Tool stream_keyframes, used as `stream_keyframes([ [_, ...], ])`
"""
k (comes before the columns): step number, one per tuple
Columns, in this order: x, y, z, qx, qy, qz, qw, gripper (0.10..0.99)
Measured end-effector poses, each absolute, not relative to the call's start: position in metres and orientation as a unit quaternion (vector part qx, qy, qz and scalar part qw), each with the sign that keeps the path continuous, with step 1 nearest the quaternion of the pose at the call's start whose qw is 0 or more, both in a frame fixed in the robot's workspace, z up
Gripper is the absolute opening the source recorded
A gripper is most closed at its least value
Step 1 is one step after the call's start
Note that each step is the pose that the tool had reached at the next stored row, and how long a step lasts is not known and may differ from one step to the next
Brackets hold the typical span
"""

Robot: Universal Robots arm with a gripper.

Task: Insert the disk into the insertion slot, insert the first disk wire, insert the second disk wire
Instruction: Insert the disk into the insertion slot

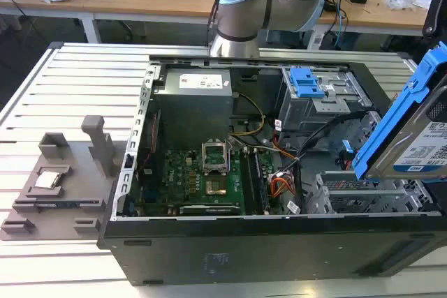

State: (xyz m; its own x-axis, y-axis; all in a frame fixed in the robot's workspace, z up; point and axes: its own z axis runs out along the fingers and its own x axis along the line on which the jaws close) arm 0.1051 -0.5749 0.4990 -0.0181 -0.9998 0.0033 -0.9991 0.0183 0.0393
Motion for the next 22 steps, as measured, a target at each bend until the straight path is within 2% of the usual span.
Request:
stream_keyframes([
  [22, 0.096, -0.575, 0.483, 0.701, -0.713, -0.013, 0.015, 0.369],
])
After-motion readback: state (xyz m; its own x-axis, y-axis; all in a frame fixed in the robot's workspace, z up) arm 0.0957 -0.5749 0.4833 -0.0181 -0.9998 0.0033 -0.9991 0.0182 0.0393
